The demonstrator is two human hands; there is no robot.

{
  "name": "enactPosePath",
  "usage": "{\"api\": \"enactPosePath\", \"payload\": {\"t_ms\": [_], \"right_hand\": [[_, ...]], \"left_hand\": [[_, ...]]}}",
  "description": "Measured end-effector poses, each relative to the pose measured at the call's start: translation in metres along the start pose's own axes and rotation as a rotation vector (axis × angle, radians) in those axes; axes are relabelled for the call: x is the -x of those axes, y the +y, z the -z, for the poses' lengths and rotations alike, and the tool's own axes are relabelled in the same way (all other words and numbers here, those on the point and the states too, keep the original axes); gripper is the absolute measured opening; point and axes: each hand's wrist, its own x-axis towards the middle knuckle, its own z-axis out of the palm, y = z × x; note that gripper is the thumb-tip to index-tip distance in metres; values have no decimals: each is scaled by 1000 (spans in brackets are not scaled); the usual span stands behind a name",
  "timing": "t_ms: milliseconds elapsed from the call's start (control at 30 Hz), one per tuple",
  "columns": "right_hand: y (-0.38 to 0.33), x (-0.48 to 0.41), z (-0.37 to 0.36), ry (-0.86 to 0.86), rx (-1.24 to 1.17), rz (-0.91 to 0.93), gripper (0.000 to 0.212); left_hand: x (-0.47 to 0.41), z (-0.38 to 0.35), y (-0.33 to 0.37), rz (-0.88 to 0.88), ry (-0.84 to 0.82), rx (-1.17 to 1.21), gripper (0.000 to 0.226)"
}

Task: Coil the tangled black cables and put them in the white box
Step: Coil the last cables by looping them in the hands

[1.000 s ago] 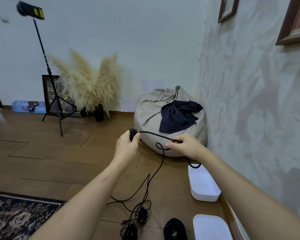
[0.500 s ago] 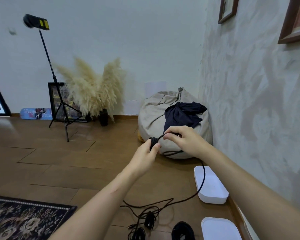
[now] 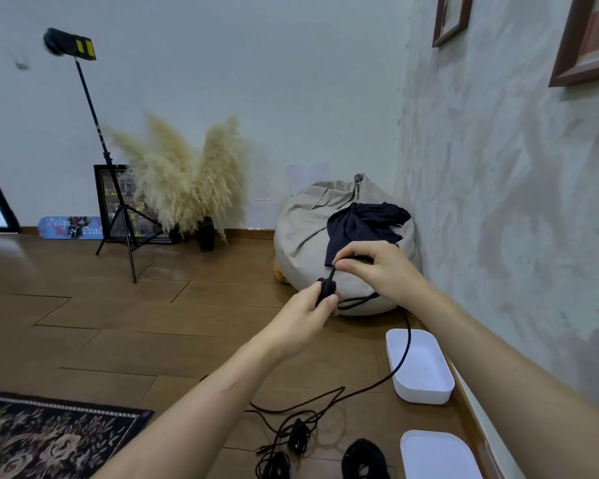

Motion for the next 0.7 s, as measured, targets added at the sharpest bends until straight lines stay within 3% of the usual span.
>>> {"api": "enactPosePath", "payload": {"t_ms": [167, 300, 467, 567, 700], "right_hand": [[12, 2, -6, 71, -222, -90, 10], [10, 9, -24, 30, -283, -144, 24], [1, 17, -42, -53, -302, -219, 26], [5, 17, -60, -160, -154, -209, 29], [-7, 19, -81, -313, -112, -262, 23]], "left_hand": [[2, 3, 13, -34, -29, 188, 28], [-3, 10, 14, -47, -28, 427, 32], [-12, 9, 13, -19, 0, 701, 24], [-16, 7, 13, 13, 119, 770, 18], [-23, 11, 11, 63, 366, 653, 12]]}}
